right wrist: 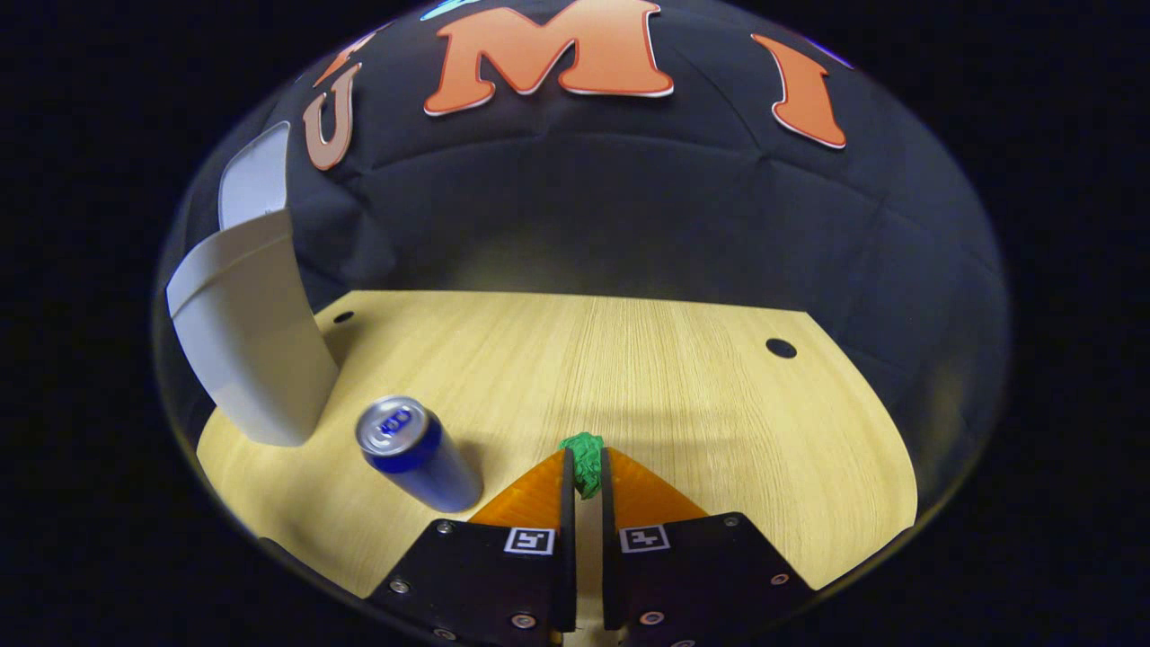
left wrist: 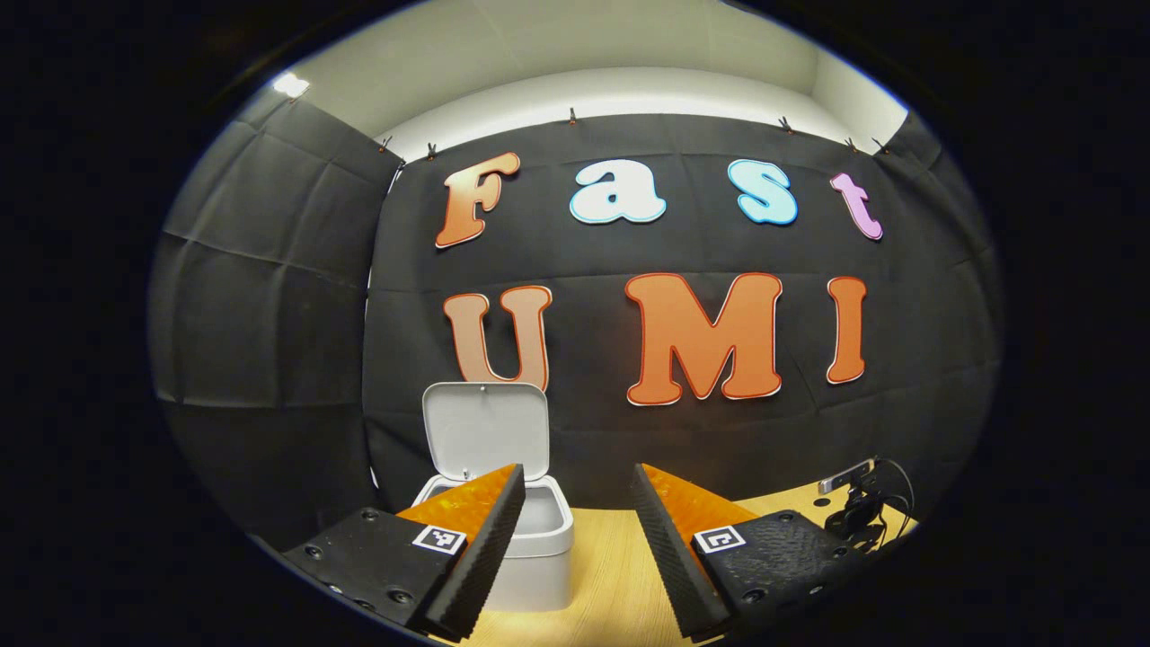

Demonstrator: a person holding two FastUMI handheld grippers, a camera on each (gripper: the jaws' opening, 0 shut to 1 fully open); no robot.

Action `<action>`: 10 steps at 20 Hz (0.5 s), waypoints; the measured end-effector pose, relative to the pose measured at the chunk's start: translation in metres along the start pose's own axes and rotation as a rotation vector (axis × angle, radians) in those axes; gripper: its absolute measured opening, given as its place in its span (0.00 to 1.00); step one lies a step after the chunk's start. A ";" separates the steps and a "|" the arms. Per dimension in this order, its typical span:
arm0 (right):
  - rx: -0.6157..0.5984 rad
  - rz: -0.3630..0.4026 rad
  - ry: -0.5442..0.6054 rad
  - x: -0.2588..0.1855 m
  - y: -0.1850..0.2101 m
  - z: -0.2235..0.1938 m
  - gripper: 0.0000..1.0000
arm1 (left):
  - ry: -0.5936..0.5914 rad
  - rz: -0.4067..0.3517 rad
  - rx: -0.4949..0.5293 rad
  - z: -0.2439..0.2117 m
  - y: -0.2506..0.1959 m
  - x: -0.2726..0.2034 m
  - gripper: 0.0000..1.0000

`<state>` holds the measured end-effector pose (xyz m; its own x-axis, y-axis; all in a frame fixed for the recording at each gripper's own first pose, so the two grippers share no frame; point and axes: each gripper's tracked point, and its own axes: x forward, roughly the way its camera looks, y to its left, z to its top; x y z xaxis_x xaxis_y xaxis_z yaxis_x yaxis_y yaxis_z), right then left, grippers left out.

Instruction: Press the lid of the desktop garbage bin to open it, pick up the crumpled paper on the desktop and throw it into the bin, then pick up the pop can on the desktop and drop it into the bin, and finally close the garbage bin lid.

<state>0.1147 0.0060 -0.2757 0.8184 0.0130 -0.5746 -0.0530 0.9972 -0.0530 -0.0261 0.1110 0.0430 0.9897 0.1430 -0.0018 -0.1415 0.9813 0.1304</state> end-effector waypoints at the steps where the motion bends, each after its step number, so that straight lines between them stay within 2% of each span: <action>1: 0.006 0.009 -0.029 -0.008 0.005 0.013 0.12 | 0.001 0.003 -0.008 -0.002 0.003 -0.002 0.77; 2: 0.007 0.014 -0.056 -0.014 0.009 0.027 0.12 | -0.001 0.007 -0.017 -0.001 0.006 -0.004 0.80; 3: 0.006 0.021 -0.082 -0.022 0.012 0.040 0.12 | -0.002 0.010 -0.025 -0.002 0.009 -0.007 0.77; 10: -0.006 0.112 -0.224 -0.063 0.063 0.119 0.12 | -0.006 0.047 -0.064 -0.006 0.037 -0.021 0.77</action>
<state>0.1275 0.0771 -0.1459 0.9135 0.1405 -0.3819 -0.1539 0.9881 -0.0046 -0.0523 0.1456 0.0420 0.9820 0.1886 0.0087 -0.1887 0.9798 0.0664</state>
